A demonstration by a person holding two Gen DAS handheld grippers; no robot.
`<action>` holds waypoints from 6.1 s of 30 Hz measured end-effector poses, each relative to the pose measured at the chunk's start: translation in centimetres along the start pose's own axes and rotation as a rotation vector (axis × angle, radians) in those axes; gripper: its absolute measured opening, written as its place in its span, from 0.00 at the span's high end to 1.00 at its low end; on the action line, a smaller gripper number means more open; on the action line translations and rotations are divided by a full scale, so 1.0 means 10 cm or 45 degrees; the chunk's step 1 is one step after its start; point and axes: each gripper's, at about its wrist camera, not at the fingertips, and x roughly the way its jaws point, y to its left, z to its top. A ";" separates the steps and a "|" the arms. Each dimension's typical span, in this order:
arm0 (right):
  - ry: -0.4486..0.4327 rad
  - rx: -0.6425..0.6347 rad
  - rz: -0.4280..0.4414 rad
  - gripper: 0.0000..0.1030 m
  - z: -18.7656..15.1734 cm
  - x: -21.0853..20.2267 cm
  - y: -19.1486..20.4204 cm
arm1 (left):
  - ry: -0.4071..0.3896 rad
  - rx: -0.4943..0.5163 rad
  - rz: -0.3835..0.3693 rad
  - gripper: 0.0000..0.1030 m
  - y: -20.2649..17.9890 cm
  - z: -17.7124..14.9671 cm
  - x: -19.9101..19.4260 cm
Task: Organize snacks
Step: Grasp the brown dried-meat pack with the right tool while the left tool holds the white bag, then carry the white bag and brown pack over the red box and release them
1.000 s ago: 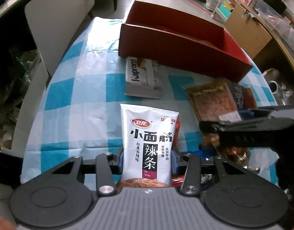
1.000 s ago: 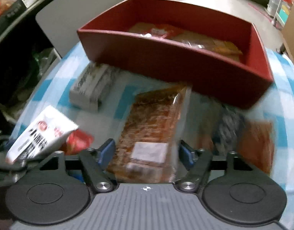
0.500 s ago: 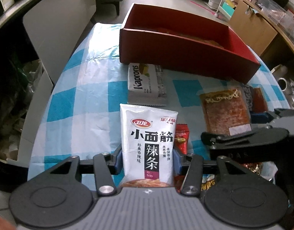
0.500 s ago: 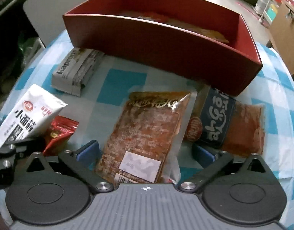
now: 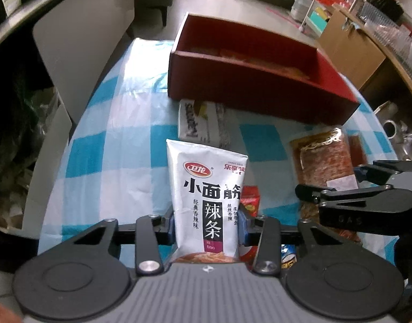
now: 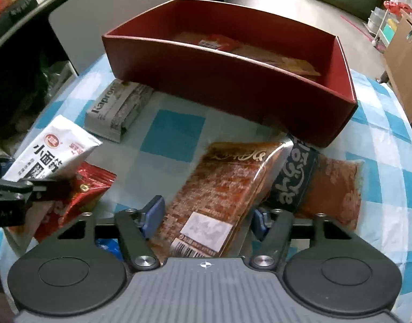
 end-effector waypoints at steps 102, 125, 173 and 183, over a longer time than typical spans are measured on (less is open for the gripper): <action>-0.178 0.275 0.245 0.30 -0.11 -0.45 -0.59 | -0.067 -0.094 -0.123 0.65 -0.43 0.47 -0.30; -0.418 0.413 0.386 0.30 0.57 -0.65 -0.82 | -0.264 -0.012 -0.004 0.65 -0.62 1.19 -0.18; -0.338 0.407 0.300 0.26 1.33 0.20 -1.16 | -0.243 0.020 0.188 0.62 -0.71 1.90 0.91; -0.265 0.367 0.246 0.20 1.32 0.45 -1.11 | -0.199 0.021 0.245 0.45 -0.63 1.91 1.03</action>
